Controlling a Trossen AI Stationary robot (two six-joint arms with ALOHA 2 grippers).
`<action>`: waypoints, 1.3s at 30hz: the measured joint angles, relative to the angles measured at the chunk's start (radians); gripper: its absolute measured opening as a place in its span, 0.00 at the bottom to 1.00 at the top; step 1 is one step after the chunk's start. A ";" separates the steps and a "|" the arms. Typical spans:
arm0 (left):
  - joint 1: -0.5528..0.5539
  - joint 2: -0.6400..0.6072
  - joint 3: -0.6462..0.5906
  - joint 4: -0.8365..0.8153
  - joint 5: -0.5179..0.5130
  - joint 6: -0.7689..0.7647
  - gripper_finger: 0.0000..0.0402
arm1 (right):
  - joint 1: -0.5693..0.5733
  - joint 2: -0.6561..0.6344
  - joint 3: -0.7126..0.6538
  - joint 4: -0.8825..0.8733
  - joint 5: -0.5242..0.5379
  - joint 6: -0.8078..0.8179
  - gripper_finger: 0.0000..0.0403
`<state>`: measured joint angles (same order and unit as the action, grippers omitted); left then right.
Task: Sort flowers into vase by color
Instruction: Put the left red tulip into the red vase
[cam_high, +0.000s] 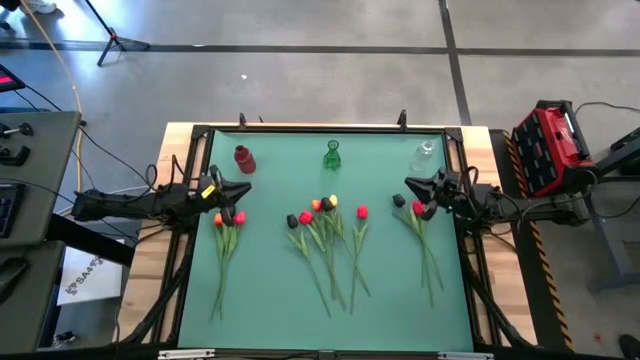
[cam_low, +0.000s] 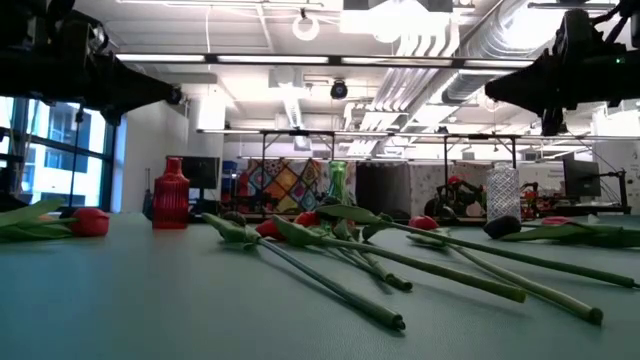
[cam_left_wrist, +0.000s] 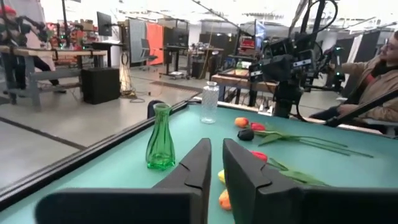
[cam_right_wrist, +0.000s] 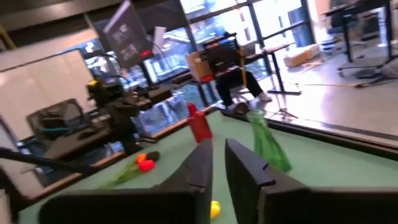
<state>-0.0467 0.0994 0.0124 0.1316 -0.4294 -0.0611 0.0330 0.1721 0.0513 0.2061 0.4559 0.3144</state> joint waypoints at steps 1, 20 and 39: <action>0.000 0.005 0.000 0.001 0.000 -0.008 0.11 | 0.000 0.015 0.000 0.023 -0.005 0.000 0.12; 0.000 0.249 0.079 -0.001 -0.019 -0.111 0.30 | 0.000 0.397 0.000 0.486 -0.045 0.102 0.39; 0.000 0.491 0.103 -0.002 -0.095 -0.199 0.30 | 0.000 0.602 0.038 0.527 -0.082 0.151 0.39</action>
<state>-0.0463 0.5900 0.1154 0.1294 -0.5243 -0.2604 0.0334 0.7745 0.0892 0.7328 0.3736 0.4652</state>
